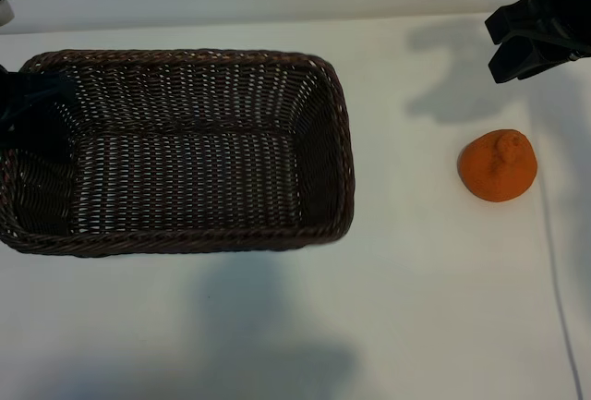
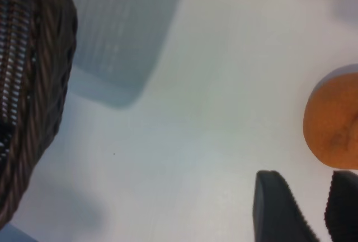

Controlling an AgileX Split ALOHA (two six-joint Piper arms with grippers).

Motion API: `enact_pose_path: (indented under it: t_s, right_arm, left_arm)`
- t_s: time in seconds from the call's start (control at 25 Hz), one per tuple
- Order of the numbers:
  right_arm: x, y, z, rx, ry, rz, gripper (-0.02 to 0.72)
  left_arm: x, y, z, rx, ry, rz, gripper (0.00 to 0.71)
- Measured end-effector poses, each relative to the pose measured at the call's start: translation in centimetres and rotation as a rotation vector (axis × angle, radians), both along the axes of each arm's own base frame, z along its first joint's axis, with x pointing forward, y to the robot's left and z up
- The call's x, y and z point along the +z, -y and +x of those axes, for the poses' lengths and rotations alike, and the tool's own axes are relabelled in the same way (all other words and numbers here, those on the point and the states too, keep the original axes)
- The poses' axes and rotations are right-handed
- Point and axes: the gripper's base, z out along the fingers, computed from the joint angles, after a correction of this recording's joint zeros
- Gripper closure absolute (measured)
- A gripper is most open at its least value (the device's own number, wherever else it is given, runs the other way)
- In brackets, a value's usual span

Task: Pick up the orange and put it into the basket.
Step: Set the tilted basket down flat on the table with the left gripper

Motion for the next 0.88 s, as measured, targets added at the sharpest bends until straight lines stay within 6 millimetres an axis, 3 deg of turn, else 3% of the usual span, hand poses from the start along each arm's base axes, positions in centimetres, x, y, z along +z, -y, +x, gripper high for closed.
enact_pose_path:
  t_s: [0.4,0.88]
  right_arm:
    - [0.0,0.0,0.0,0.001,-0.003,0.000,0.446]
    - [0.0,0.0,0.0,0.001,-0.002,0.000,0.446]
  left_arm:
    - [-0.4,0.4,0.9,-0.013,0.045,-0.050,0.555]
    - [-5.1,2.8,4.2,0.016,-0.037,-0.179,0.557]
